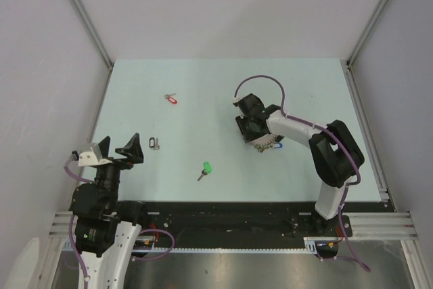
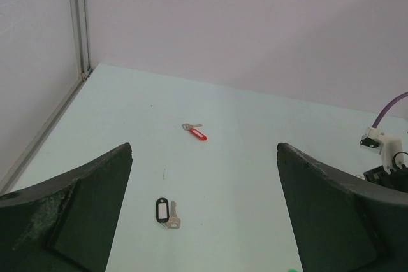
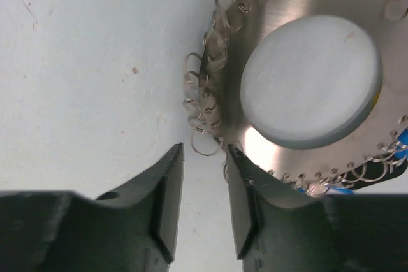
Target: Put the keys on the keyring
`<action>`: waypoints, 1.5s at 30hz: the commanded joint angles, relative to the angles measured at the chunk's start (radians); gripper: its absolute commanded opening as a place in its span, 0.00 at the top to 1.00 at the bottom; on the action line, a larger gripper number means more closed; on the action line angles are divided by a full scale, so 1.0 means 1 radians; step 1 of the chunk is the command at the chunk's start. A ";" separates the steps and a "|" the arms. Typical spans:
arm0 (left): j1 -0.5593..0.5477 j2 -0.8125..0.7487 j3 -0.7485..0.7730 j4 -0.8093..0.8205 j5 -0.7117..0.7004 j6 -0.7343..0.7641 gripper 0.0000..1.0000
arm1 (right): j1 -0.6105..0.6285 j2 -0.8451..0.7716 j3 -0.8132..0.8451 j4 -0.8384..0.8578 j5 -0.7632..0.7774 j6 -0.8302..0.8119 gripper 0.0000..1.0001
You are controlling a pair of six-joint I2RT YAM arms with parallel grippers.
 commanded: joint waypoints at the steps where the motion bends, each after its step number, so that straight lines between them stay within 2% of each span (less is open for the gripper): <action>1: -0.001 -0.099 0.020 0.015 0.027 0.023 0.00 | 0.033 -0.039 0.031 -0.048 0.026 0.042 0.54; 5: -0.001 -0.101 0.020 0.015 0.028 0.023 0.00 | 0.058 -0.077 0.029 -0.057 0.065 -0.036 0.51; 6: -0.002 -0.102 0.018 0.015 0.028 0.023 0.00 | 0.062 -0.083 0.029 -0.063 0.092 -0.099 0.51; 9: -0.002 -0.104 0.018 0.015 0.030 0.022 0.00 | 0.074 -0.068 0.029 -0.086 0.112 -0.228 0.52; 13: -0.002 -0.105 0.018 0.012 0.032 0.023 0.00 | 0.087 -0.062 0.017 -0.086 0.129 -0.328 0.59; 16: -0.002 -0.104 0.018 0.015 0.032 0.023 0.00 | 0.099 -0.056 0.006 -0.074 0.118 -0.374 0.60; 27: -0.002 -0.102 0.018 0.015 0.033 0.025 0.00 | 0.102 0.002 -0.028 -0.042 0.100 -0.423 0.68; 45: -0.002 -0.104 0.018 0.015 0.038 0.025 0.00 | 0.093 0.024 -0.057 0.050 0.118 -0.452 0.70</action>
